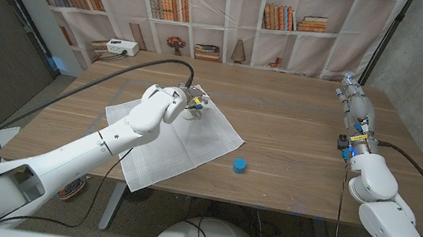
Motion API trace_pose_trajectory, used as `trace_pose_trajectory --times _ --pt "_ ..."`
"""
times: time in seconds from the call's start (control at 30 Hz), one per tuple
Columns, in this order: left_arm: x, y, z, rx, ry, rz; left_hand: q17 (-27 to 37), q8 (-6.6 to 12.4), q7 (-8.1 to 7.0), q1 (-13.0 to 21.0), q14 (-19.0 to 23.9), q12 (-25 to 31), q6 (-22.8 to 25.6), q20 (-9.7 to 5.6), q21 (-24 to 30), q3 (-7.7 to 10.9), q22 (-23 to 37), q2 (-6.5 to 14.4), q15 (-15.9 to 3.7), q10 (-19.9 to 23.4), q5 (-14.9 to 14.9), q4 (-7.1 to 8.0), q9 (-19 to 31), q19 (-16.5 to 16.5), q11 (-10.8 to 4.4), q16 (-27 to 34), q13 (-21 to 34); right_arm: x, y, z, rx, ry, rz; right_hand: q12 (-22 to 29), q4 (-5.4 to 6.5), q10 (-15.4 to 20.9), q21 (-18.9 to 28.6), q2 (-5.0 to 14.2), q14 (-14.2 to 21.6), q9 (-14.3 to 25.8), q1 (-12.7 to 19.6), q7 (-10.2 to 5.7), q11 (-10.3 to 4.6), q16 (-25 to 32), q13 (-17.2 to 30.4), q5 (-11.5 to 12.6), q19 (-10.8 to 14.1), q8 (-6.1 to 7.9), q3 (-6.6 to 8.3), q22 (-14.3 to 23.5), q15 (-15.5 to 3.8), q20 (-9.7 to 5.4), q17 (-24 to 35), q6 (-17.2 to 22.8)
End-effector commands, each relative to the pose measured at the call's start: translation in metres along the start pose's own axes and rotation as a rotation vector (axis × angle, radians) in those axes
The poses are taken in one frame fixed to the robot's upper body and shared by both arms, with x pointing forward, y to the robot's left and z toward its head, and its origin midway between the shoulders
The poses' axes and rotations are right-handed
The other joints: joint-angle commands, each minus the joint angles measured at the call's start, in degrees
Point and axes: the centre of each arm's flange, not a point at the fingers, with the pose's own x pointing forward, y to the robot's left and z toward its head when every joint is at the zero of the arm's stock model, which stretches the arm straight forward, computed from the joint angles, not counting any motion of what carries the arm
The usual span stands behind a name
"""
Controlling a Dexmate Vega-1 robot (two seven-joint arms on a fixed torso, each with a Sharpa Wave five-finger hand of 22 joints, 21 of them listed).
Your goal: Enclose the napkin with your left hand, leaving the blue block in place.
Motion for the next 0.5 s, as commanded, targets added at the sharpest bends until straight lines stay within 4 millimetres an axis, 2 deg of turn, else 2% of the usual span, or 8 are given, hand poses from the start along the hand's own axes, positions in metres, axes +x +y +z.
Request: trace_pose_trajectory --times 0.03,0.27,0.5 --pt "-0.013 0.012 -0.005 -0.053 -0.009 0.091 -0.2 0.57 0.31 -1.0 0.5 0.5 1.0 0.56 -0.3 -0.26 0.1 0.0 -0.52 0.7 0.0 0.2 0.0 0.0 -0.06 0.5 0.0 0.001 -0.001 0.001 -0.002 -0.001 -0.002 -0.1 -0.12 0.5 0.0 -0.02 0.4 0.2 0.2 -0.14 0.05 -0.1 0.3 0.3 0.5 -0.32 -0.23 0.2 0.25 -0.01 0.2 0.4" --pt "-0.021 0.015 0.0 -0.038 0.004 0.123 -0.8 0.94 1.21 -1.7 2.2 0.9 2.2 0.26 -0.3 -0.37 0.1 0.1 -1.37 1.6 0.0 0.23 -0.2 1.4 -0.54 1.1 -0.4 0.002 0.0 0.0 0.002 0.0 0.004 -0.1 -0.12 0.6 0.0 0.01 0.4 0.2 0.3 -0.17 0.06 -0.1 0.3 0.3 0.6 -0.31 -0.25 0.2 0.2 -0.08 0.2 0.5" --pt "-0.027 0.017 0.006 -0.045 -0.044 0.122 -1.1 1.02 1.26 -1.9 2.9 1.2 2.6 0.19 -0.4 -0.33 0.1 0.0 -1.63 2.3 0.0 0.08 -0.3 1.9 -0.87 1.3 -0.6 0.004 0.001 0.0 0.0 -0.001 0.005 -0.1 -0.12 0.6 0.0 0.02 0.4 0.2 0.2 -0.15 0.09 -0.1 0.3 0.3 0.6 -0.32 -0.28 0.2 0.21 -0.07 0.2 0.5"
